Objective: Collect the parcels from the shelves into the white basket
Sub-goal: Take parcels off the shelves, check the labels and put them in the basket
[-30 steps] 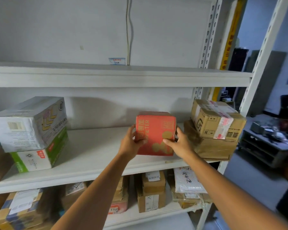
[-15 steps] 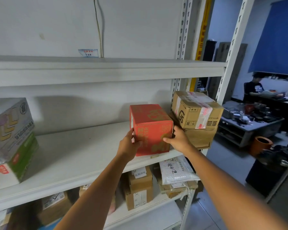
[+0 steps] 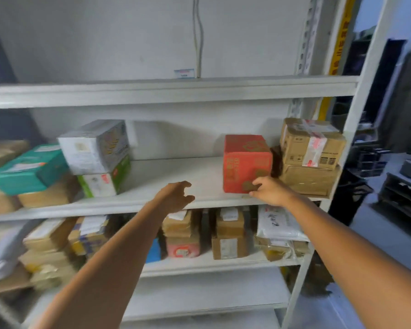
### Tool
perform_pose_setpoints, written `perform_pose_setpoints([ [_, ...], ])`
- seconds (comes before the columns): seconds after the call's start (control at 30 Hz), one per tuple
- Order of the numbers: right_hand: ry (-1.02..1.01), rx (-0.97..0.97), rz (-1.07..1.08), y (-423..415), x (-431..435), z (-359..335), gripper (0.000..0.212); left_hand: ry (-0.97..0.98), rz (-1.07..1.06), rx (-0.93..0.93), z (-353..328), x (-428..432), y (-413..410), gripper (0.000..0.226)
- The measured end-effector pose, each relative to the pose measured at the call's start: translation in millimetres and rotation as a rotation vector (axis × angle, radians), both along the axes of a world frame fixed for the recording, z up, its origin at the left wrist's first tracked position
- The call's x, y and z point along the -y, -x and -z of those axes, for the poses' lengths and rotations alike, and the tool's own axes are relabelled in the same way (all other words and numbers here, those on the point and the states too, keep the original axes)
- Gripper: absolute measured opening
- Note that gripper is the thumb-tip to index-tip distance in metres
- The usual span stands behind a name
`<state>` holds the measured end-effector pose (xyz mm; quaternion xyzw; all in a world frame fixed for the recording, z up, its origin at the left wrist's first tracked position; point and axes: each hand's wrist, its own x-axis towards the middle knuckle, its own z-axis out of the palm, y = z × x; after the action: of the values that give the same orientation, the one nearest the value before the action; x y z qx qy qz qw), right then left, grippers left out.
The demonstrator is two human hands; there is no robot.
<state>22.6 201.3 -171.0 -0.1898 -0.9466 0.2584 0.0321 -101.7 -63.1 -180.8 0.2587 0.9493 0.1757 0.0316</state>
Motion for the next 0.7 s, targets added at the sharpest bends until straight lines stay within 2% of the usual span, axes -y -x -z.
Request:
perform_pose_setpoints([
  [0.17, -0.036, -0.054, -0.16, 25, 62, -23, 0.049, 0.017, -0.189, -0.031, -20, 87, -14, 0.052],
  [0.37, -0.034, -0.097, -0.3, 73, 145, -47, 0.054, -0.016, -0.377, -0.07, -38, 181, -3, 0.051],
  [0.47, -0.007, -0.108, -0.363, 106, 187, -55, 0.054, -0.027, -0.407, -0.119, -46, 222, 19, 0.049],
  [0.7, 0.197, -0.265, -0.356, 195, 276, -69, 0.05, -0.317, -0.495, -0.162, -61, 272, 101, 0.049],
])
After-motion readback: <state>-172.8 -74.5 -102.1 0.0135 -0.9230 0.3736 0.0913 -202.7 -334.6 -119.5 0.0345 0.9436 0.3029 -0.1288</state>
